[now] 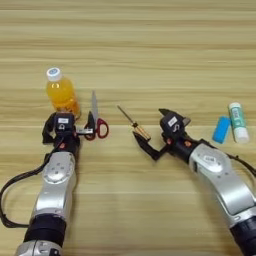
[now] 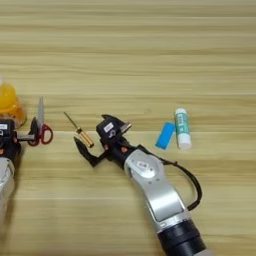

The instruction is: Move the objects on the table

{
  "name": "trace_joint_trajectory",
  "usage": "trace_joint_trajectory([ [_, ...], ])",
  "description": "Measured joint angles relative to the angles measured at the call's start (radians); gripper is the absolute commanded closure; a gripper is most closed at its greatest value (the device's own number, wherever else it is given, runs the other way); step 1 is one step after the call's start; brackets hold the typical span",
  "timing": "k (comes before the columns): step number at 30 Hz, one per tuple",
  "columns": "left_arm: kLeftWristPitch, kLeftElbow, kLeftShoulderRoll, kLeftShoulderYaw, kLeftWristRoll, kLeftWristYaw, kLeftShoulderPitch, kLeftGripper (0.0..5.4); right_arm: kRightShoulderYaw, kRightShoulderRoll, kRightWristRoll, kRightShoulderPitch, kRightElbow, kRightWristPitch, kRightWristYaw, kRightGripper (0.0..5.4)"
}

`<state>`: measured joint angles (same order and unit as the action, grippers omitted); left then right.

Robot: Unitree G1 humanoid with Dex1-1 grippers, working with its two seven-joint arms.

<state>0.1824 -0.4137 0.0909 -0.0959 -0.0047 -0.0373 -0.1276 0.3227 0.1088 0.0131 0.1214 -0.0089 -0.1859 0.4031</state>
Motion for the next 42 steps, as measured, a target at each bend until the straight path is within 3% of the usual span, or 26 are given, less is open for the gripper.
trace_joint_trajectory([
  [14, 0.000, 0.003, -0.002, 0.002, 0.000, -0.002, 0.004, 0.00, 0.006, -0.035, 0.012, 0.086, 0.209, 0.009, 0.001, 0.01],
  [29, 0.000, 0.004, -0.003, 0.002, 0.000, -0.002, 0.005, 0.00, -0.001, -0.061, -0.008, 0.097, 0.254, -0.003, 0.023, 1.68],
  [42, 0.000, 0.009, -0.010, 0.003, 0.000, -0.006, 0.007, 0.00, 0.020, -0.057, 0.035, 0.100, 0.272, 0.041, 0.013, 3.10],
])
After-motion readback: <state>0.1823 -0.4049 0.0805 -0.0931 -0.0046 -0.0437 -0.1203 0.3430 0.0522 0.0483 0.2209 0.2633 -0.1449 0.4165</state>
